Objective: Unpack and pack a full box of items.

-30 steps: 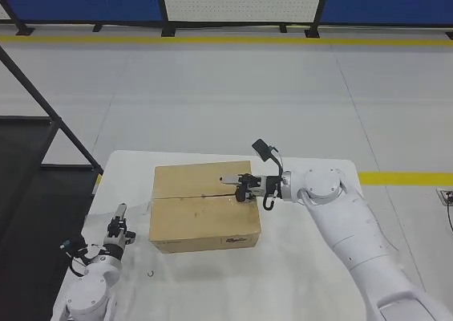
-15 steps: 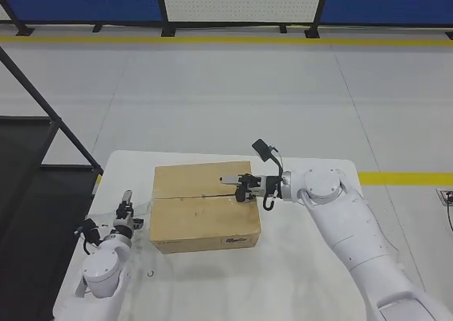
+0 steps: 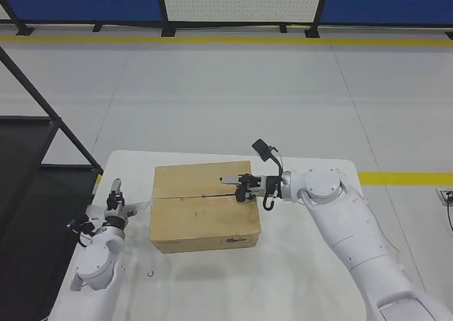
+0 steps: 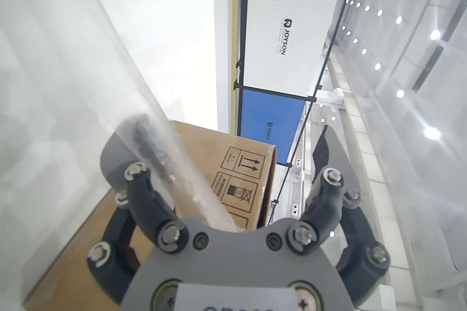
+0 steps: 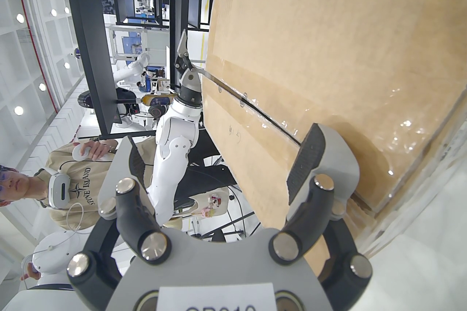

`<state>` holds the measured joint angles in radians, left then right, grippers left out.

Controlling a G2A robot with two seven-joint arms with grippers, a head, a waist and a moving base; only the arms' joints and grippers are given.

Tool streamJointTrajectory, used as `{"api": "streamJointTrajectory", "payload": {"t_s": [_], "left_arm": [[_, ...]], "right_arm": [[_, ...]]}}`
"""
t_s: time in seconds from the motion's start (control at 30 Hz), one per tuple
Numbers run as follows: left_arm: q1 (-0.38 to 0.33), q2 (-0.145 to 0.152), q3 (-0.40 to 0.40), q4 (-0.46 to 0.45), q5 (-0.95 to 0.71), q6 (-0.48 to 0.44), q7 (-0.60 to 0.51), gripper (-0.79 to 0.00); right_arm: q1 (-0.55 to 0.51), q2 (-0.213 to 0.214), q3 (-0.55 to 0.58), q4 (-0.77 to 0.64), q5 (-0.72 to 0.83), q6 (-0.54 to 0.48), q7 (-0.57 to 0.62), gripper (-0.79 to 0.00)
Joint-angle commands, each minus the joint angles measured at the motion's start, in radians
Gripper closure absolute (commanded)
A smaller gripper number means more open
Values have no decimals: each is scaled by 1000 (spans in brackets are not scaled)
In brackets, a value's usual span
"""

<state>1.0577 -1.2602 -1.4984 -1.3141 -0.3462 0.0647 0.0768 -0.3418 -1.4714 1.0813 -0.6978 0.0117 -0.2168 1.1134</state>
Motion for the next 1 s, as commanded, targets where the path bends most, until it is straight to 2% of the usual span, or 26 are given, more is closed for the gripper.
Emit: {"api": "streamJointTrajectory", "payload": {"t_s": [0.0,0.4,0.63,0.97], "left_arm": [[13,-1,-12,-24,-7,-24,10,-785],[104,-4,-62,-219,9,-117,71,-785],[161,-7,-77,-320,79,-135,133,-785],[202,-13,-82,-416,200,-139,213,-785]], "right_arm": [[0,0,0,0,0,0,0,-785],[0,0,0,0,0,0,0,-785],[0,0,0,0,0,0,0,-785],[0,0,0,0,0,0,0,-785]]}}
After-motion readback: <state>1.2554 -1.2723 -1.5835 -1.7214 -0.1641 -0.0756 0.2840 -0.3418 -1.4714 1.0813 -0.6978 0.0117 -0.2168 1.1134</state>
